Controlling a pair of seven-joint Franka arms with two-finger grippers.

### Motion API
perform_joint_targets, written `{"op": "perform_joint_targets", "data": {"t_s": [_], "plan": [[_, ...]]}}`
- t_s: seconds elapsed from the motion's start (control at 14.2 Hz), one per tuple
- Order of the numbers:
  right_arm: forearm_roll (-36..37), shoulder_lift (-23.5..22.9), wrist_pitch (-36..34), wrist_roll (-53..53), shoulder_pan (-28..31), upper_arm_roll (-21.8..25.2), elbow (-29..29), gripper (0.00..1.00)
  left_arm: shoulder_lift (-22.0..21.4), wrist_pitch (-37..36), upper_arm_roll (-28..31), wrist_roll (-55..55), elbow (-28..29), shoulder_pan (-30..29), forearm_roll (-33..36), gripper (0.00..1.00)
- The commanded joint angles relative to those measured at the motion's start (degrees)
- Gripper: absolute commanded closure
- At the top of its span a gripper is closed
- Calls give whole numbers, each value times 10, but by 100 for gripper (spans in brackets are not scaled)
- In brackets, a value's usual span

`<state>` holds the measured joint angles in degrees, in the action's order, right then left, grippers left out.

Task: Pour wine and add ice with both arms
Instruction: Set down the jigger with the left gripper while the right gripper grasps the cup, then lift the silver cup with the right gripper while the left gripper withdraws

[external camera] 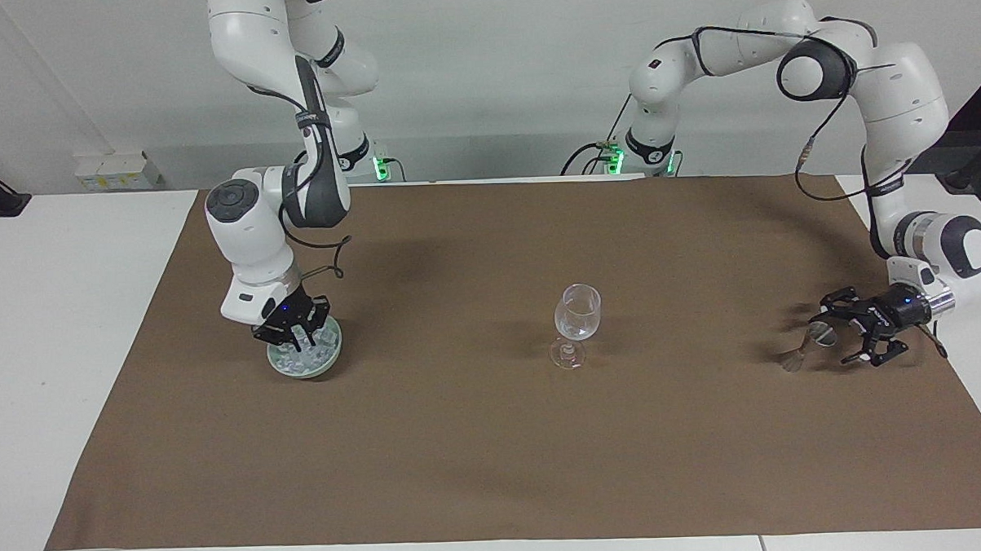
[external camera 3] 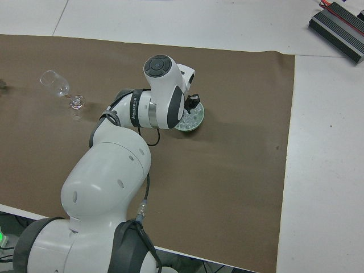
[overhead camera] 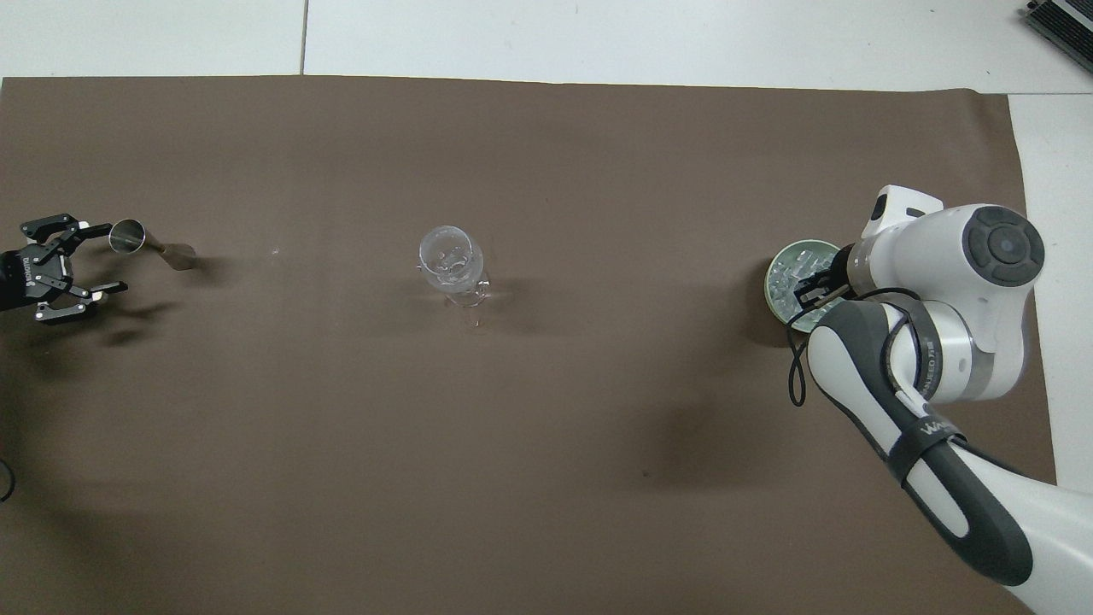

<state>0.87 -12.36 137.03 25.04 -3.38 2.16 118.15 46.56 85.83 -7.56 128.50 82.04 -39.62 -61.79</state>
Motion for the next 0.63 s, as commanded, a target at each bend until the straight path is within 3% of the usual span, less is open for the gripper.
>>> {"op": "perform_joint_targets", "data": {"t_s": [0.0,0.28,0.56], "plan": [[-3,3,-25,-9,7,-7,-16,96,-66,-3,15,-79,6,6,60,9],[-12,5,-85,-11,7,-7,-64,100,-141,5,17,-183,10,25,105,10],[-11,27,-155,-103,7,-18,-99,100,-209,18,17,-325,8,67,183,12]]}}
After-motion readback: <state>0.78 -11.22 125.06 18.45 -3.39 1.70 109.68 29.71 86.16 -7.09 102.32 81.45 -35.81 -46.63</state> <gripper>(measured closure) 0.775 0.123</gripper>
